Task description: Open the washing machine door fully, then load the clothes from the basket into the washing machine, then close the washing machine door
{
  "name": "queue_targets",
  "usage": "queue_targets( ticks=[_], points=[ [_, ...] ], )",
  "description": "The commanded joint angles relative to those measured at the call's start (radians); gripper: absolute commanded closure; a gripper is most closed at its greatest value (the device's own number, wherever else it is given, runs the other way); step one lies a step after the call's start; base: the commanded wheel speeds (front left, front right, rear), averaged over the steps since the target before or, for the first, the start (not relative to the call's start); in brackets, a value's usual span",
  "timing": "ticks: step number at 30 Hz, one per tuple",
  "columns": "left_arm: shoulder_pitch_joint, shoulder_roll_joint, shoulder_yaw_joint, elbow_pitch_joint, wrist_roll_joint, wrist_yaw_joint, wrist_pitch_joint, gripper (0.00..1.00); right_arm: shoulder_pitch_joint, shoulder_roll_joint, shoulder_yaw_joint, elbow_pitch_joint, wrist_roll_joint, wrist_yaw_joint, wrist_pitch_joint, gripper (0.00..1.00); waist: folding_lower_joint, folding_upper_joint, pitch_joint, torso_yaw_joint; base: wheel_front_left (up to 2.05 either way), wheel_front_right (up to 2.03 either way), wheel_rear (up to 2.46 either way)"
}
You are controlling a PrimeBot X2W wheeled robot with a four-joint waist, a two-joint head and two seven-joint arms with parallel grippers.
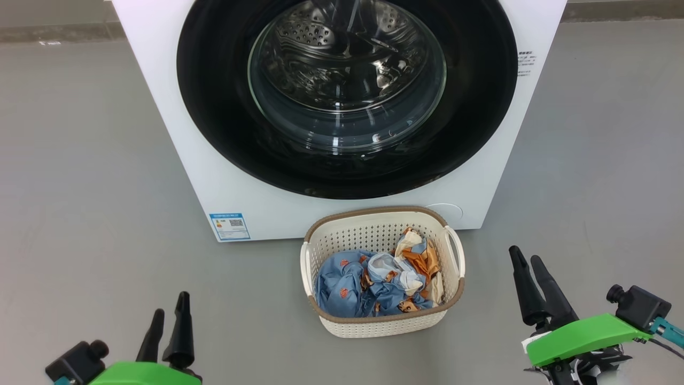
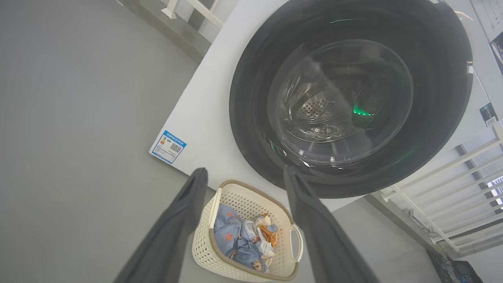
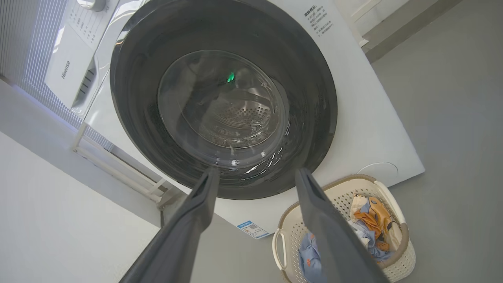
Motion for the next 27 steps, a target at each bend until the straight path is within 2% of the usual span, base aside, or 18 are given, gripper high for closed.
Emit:
queue_targets(
  ticks=[1, 11, 27],
  points=[
    [-0.044, 0.019, 0.016, -0.033, 0.033, 0.003, -0.014, 0.00, -0.043, -0.003, 0.012, -0.026, -0.039, 0.001, -0.014, 0.00, -0.0001, 0.0000, 0.000, 0.001, 0.00, 0.00, 0.00],
    [-0.046, 0.022, 0.007, -0.040, 0.163, 0.028, -0.043, 0.00, -0.053, 0.003, 0.025, -0.026, -0.190, 0.001, -0.043, 0.00, -0.0001, 0.0000, -0.002, 0.004, 0.00, 0.00, 0.00],
    [-0.057, 0.026, -0.016, -0.036, 0.316, 0.035, -0.088, 0.00, -0.067, -0.004, 0.069, -0.028, -0.364, 0.001, -0.087, 0.00, -0.0001, 0.0000, -0.005, 0.005, 0.00, 0.00, 0.00]
  ],
)
